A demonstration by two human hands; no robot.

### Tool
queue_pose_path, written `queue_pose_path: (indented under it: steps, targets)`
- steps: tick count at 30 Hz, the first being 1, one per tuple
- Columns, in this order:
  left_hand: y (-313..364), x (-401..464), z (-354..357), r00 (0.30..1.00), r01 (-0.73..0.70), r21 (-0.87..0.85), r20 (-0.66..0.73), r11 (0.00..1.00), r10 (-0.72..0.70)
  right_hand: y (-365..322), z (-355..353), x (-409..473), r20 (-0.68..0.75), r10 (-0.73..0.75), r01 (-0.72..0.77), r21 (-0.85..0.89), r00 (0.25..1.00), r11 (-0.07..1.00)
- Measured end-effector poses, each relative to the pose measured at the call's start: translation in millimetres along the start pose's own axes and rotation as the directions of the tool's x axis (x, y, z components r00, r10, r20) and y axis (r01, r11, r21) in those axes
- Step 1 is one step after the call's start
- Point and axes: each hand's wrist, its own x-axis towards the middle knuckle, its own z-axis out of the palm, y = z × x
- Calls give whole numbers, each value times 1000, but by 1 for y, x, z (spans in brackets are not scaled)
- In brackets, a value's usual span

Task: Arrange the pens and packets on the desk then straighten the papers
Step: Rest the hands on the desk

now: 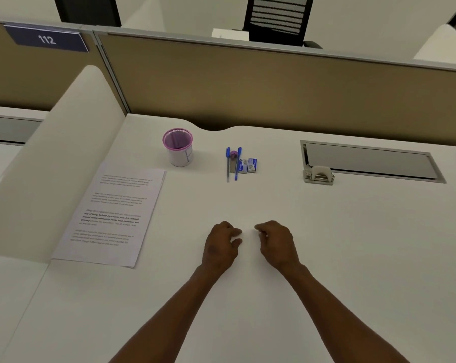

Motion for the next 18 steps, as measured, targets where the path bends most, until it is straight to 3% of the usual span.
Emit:
queue_pose_path:
  steps: [5,12,18]
  targets:
    - [4,13,2,1000,20,78,22,997,-22,6,-6,10,214,21,-7,-68,977,998]
    - [8,14,3,999,-30,178,41,984,23,-1,4,14,162,-17,35,-110,987,993]
    - [15,15,3,993,-106,228,81,968,89,-3,5,19,246,-81,131,-197,966,972]
